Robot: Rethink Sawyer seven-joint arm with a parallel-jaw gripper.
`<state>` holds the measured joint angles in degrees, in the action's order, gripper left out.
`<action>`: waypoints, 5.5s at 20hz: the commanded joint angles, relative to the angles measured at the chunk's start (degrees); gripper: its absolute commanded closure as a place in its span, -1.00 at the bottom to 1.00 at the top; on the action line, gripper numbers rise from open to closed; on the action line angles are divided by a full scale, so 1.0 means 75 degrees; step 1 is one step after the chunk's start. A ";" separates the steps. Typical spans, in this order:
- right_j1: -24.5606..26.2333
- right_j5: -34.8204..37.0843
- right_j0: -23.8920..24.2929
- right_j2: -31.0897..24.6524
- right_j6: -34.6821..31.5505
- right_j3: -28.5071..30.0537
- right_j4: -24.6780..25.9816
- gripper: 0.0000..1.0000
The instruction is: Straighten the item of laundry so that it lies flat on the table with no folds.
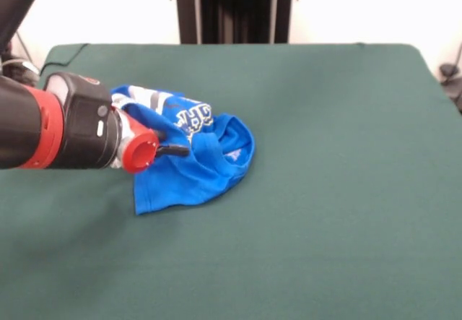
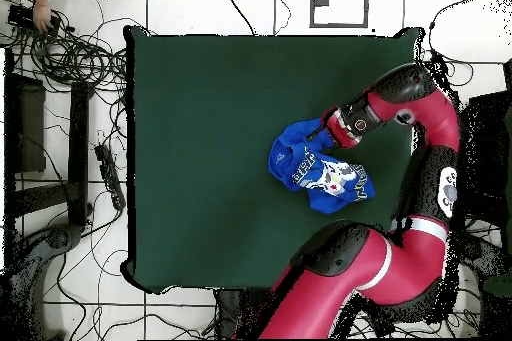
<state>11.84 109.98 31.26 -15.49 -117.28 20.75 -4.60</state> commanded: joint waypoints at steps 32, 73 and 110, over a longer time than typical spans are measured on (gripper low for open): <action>-0.0513 -0.1783 0.1102 0.0058 0.2992 0.1373 0.1562 -1.00; -0.0341 -0.2018 0.1114 -0.1027 0.2495 0.2532 0.0849 -1.00; -0.3535 -1.0183 0.0780 0.0722 -0.1646 0.5587 0.2512 1.00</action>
<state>-3.44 73.72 41.49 -16.01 -112.00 45.76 5.83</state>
